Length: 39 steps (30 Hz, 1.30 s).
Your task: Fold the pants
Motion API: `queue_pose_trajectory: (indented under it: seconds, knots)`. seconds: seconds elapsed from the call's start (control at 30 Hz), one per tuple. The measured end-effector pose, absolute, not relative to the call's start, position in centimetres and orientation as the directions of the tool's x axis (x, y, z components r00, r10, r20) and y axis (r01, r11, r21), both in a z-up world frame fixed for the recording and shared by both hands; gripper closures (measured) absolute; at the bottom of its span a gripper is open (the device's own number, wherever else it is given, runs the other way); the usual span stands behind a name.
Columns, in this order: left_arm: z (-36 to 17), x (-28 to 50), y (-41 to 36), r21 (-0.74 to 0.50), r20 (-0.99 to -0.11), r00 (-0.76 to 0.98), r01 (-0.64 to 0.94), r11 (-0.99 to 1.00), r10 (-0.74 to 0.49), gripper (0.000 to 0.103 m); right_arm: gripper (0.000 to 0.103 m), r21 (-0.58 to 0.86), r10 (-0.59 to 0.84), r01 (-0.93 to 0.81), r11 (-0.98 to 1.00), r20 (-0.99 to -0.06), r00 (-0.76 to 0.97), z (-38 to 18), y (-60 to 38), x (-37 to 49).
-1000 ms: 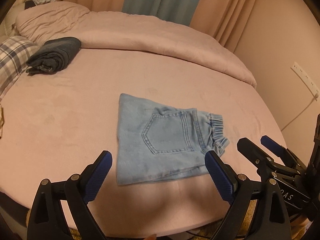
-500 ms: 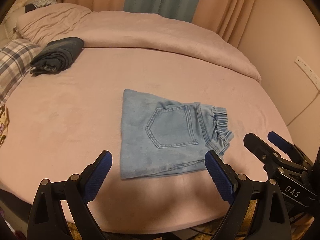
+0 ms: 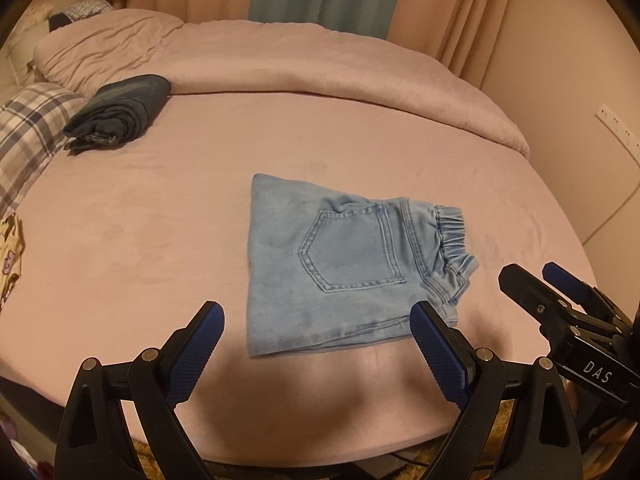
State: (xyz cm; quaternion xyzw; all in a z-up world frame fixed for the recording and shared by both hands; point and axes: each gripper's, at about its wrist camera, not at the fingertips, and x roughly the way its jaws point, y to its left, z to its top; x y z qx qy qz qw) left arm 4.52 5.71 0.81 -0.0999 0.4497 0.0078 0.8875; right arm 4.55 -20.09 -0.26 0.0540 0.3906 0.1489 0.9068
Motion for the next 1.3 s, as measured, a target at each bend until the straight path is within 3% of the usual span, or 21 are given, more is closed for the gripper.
queue_pose_trajectory:
  seconds: [1.3]
  knots:
    - [0.69,4.28,5.30,-0.178,-0.801,0.593,-0.104,0.978,-0.083,0.009,0.002,0.203,0.297,-0.218,0.954,-0.706,0.643,-1.11,-19.85,4.73]
